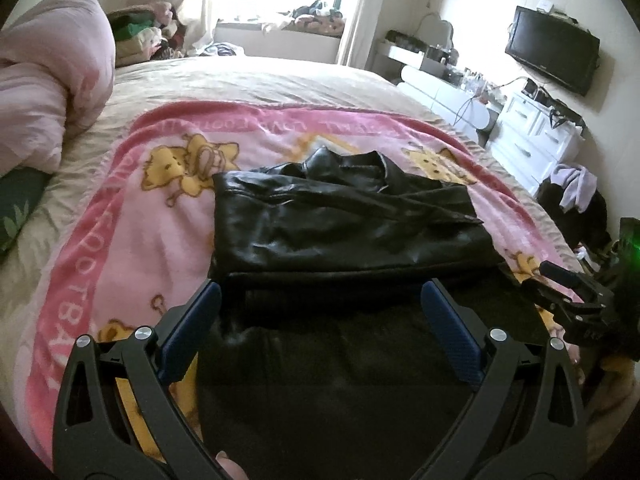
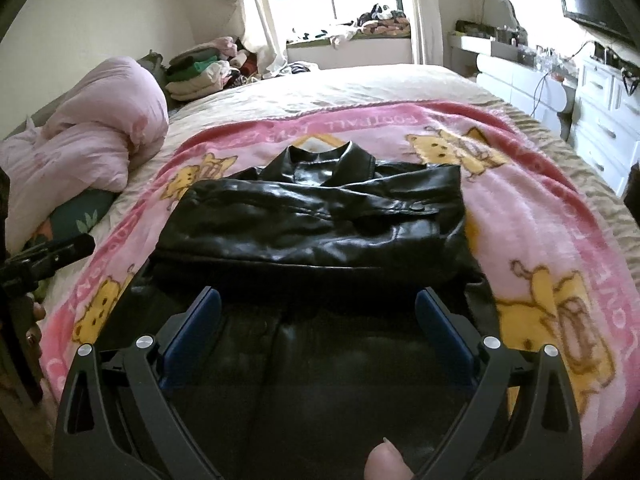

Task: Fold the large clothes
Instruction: 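Release the folded hem and open both tools above the jacket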

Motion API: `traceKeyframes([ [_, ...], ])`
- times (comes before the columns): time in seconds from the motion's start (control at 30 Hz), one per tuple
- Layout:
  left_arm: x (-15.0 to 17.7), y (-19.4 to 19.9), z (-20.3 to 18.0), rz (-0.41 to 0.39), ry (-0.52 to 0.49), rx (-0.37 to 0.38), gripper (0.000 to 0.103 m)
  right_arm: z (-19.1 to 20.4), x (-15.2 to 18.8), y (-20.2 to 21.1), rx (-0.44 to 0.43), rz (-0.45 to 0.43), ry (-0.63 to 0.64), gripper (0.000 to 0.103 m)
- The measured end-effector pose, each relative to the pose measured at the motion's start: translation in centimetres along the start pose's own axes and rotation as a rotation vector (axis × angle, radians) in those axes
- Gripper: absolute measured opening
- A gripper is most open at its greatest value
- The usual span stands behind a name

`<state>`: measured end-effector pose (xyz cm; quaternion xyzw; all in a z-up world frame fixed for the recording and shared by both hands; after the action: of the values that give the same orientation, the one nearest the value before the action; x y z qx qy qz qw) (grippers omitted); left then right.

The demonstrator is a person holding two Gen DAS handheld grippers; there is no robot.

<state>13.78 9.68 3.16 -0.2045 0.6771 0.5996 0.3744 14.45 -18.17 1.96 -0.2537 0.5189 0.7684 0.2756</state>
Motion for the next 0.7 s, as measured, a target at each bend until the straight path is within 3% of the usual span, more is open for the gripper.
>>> traceKeyframes([
  [0.33,3.0,1.6,-1.3,0.025,0.014,0.004,0.094,-0.6,1.8,3.3,-0.011,-0.015,0.008,0.098],
  [0.7,6.8,2.8,-1.1,0.072,0.038,-0.058,0.094,-2.1,3.5,5.2,-0.02,-0.014,-0.003,0.098],
])
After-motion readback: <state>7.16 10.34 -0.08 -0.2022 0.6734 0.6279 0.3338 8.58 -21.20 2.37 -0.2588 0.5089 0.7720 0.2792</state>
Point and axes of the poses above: each gripper's, at about its wrist camera, not at the fingertips, and y roughly against the way its jaws point, z to its left, x to its underside, the point moved 3 cm from there along -y, roughly the way its jaws point, and after that the axes turned 15 degrees about -y, right-handed, at the moved point
